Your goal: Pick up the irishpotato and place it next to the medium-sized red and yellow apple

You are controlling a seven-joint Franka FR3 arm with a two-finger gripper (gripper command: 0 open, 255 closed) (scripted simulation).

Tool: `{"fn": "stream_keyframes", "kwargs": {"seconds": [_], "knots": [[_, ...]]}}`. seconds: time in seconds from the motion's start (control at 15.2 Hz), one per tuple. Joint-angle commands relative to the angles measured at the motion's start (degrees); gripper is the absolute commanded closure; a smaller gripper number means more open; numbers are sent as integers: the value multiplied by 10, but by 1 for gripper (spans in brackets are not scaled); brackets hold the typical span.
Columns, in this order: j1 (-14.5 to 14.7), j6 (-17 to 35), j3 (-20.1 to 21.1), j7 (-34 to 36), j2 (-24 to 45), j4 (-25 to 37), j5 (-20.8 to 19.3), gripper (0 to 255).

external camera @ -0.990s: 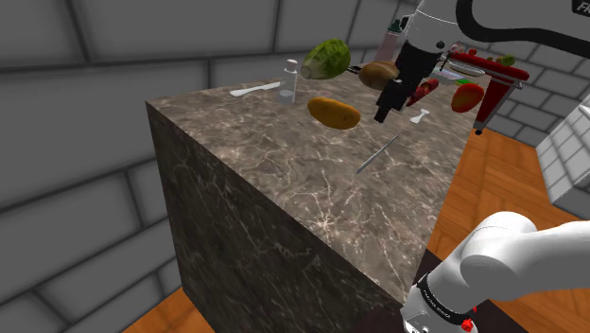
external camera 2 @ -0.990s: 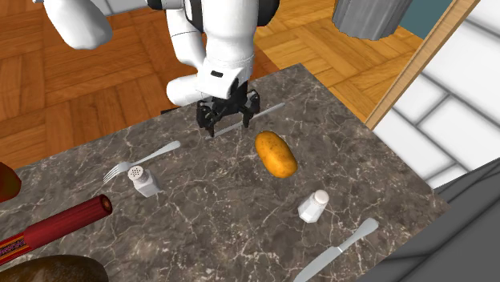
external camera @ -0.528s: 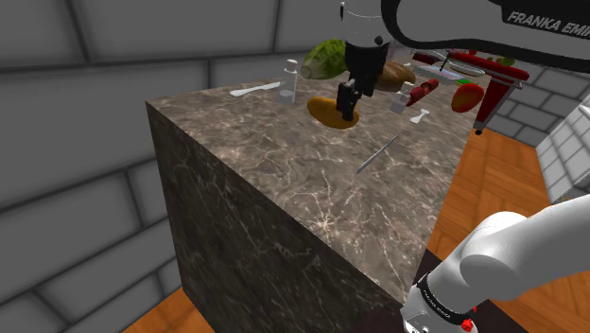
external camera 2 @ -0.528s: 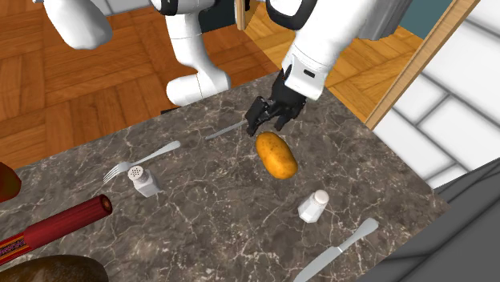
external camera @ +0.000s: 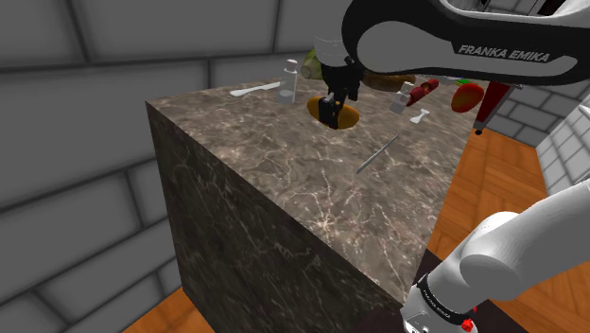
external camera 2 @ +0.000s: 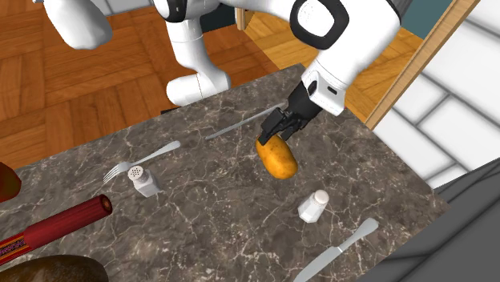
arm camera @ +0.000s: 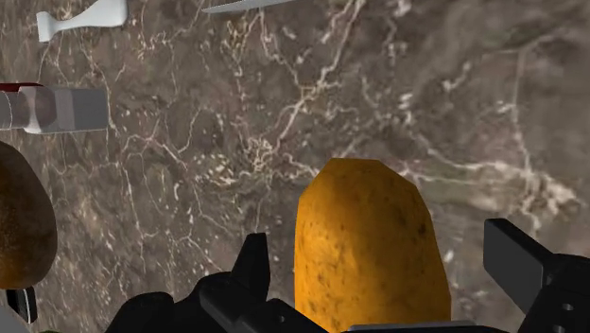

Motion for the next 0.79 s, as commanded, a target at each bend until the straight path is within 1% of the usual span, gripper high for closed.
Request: {"fn": "stream_keyframes", "kwargs": {"seconds": [0.0,0.53,0.59,0.73], "knots": [[-1,17,-8,-4,-10,-23,2,0],[-1,22,-9,-4,-13,-29,3,0],[-1,22,-9,-4,-13,-29,3,255],[-1,22,-9,-4,-13,-29,3,255]]}}
